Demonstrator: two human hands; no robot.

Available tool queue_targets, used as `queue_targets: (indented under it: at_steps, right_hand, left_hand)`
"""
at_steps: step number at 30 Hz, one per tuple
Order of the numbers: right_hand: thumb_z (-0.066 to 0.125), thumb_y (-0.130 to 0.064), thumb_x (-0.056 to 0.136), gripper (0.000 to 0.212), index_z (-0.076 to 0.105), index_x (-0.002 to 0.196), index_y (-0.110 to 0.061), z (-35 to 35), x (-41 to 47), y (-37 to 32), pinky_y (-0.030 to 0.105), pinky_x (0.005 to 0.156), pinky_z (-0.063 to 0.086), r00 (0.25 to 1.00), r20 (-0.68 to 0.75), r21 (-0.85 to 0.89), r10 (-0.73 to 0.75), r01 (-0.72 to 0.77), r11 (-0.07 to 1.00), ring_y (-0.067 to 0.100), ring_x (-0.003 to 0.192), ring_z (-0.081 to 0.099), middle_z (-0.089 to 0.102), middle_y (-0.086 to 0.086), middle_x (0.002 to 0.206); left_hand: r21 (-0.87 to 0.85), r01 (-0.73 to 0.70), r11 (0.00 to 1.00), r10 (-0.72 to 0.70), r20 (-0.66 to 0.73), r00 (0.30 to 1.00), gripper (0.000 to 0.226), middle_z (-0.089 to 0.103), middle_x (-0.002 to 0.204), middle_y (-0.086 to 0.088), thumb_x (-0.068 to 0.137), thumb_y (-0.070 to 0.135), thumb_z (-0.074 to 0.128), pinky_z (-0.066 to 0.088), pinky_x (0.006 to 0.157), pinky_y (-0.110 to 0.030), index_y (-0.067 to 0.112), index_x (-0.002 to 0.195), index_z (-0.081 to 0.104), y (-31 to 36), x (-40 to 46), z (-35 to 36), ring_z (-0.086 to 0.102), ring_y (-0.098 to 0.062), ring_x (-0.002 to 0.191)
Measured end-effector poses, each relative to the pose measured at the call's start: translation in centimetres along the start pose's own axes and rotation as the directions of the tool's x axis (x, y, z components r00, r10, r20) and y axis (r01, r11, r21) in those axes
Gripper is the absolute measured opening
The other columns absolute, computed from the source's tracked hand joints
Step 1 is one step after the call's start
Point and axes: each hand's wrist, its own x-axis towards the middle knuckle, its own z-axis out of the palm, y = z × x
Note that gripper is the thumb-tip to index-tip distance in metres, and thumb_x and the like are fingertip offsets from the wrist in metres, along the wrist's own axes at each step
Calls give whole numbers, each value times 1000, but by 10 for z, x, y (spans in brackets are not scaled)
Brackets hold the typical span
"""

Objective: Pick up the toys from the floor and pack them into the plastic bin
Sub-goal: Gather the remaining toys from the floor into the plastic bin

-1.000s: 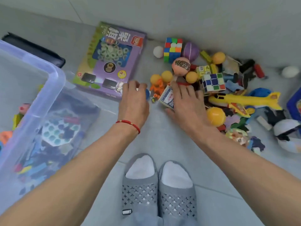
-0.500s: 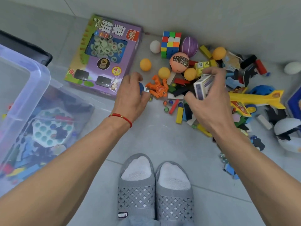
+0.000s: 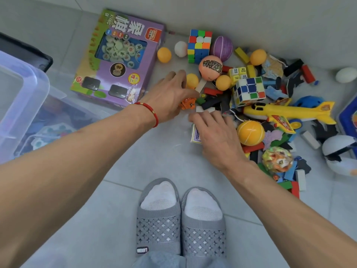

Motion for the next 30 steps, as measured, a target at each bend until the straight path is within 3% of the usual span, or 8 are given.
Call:
queue_targets:
  at_steps: [8, 15, 19, 20, 22, 24, 25, 30]
  right_hand:
    - [75, 1, 65, 70, 43, 125, -19, 3, 19, 8, 43, 72, 36, 999, -13, -84, -49, 48, 995, 31, 96, 46, 57, 9, 105]
    - [77, -2, 61, 75, 48, 129, -17, 0, 21, 17, 45, 76, 40, 996, -13, -53, -92, 92, 994, 34, 93, 50, 55, 13, 102]
    - [78, -11, 70, 64, 50, 126, -20, -17, 3, 10, 38, 76, 44, 968, -178, 413, 175, -88, 907, 28, 89, 55, 57, 6, 101]
    - [75, -10, 74, 56, 51, 123, -22, -26, -2, 4, 37, 74, 49, 923, -148, 661, 354, -174, 729, 26, 85, 58, 58, 4, 100]
    - [68, -3, 81, 43, 55, 118, -21, -49, -5, -9, 40, 68, 59, 794, 130, 961, 594, -248, 121, 32, 78, 64, 61, 6, 92]
    - [58, 5, 87, 38, 57, 119, -15, -72, -5, -14, 42, 68, 61, 729, 481, 858, 488, -275, -435, 32, 70, 65, 64, 10, 83]
    - [54, 7, 89, 37, 57, 121, -13, -85, -4, -17, 39, 66, 59, 730, 579, 750, 364, -302, -588, 27, 67, 63, 65, 11, 82]
    - [63, -13, 85, 35, 60, 120, -13, -181, 8, -59, 48, 85, 56, 798, 599, 563, -67, -479, -674, 25, 86, 60, 65, 15, 101]
  left_hand:
    - [20, -43, 999, 44, -51, 998, 40, 56, 117, -15, 83, 20, 73, 43, 67, -40, 20, 120, 60, 0, 7, 3, 49, -35, 97]
    - [-268, 84, 960, -151, -243, 958, 45, 57, 114, -9, 77, 20, 68, 52, 73, -44, 23, 121, 58, -2, -6, 5, 52, -29, 102]
    - [-485, 155, 861, -367, -381, 849, 50, 61, 112, -5, 77, 23, 67, 50, 87, -32, 20, 127, 61, 23, -27, -9, 57, -19, 103]
    - [-632, 190, 751, -509, -371, 776, 45, 64, 108, -2, 79, 23, 69, 50, 85, -27, 20, 123, 64, 34, -34, -16, 60, -15, 99]
    - [-950, 225, 216, -799, -39, 600, 28, 68, 93, -1, 80, 22, 73, 51, 64, -21, 22, 107, 68, 60, -53, -34, 62, -11, 78]
    - [-917, 192, -349, -682, 389, 619, 16, 63, 81, -6, 80, 28, 70, 36, 43, -23, 19, 93, 64, 77, -80, -53, 52, -18, 60]
    - [-844, 201, -498, -563, 491, 665, 16, 60, 80, -6, 81, 33, 66, 29, 41, -21, 20, 88, 59, 81, -98, -63, 47, -18, 57]
    - [-699, 63, -712, -449, 523, 724, 34, 64, 92, -8, 85, 43, 48, 30, 41, -20, 15, 99, 61, 81, -195, -141, 52, -18, 54]
